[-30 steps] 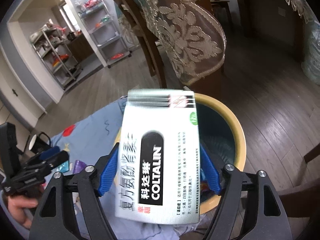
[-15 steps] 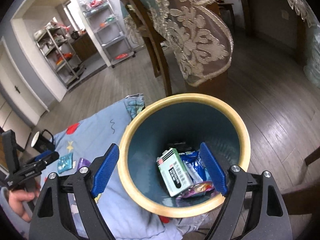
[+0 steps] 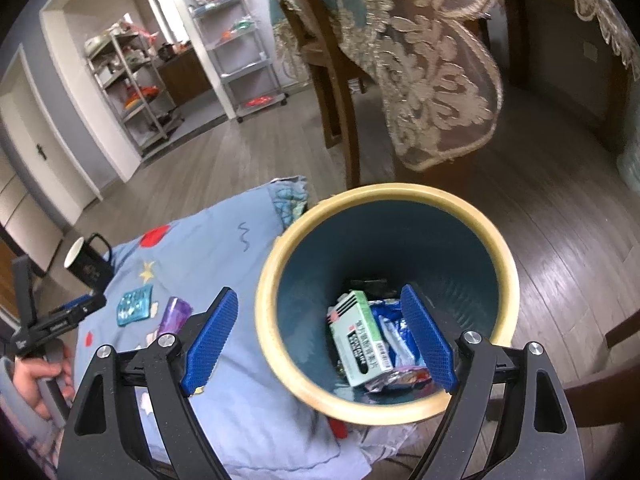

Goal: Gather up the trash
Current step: 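Move both open grippers back over the cushion toward the purple bottle and teal blister pack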

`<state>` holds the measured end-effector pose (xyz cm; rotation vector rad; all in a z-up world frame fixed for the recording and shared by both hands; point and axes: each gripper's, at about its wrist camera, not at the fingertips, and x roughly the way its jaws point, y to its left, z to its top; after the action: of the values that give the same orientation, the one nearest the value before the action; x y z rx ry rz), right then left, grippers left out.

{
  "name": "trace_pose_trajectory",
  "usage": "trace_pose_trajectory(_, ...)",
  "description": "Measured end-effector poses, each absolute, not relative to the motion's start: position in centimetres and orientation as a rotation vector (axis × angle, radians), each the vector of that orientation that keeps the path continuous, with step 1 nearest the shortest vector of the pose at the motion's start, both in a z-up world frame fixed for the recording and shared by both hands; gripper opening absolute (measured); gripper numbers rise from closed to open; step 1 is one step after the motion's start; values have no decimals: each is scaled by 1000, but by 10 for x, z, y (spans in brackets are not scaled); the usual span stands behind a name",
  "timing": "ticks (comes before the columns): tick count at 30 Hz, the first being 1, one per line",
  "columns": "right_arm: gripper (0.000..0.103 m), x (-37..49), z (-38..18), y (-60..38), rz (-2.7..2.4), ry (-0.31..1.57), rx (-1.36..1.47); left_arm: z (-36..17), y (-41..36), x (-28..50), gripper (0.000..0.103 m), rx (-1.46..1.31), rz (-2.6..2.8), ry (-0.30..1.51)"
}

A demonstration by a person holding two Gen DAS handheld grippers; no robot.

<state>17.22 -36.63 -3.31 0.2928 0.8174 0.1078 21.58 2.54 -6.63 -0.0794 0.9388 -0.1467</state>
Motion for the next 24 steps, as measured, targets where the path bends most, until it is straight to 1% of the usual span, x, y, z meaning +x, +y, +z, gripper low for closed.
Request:
trace_pose_trajectory(7,84,171,-33,-327,187,850,231,-73,57,222,95,0,-83,969)
trace_pose_trajectory(11,84,172,-41,-295,244,893,197,-87,65,231,95,42,-78,1007)
trace_pose_trajectory(14,84,170,-48,-269,286,922,161,-95,58,239,95,112,-117,1033)
trace_pose_trajectory(24,84,188,-71,-205,366,1042,170,-128,24,249,95,420,-306,1092)
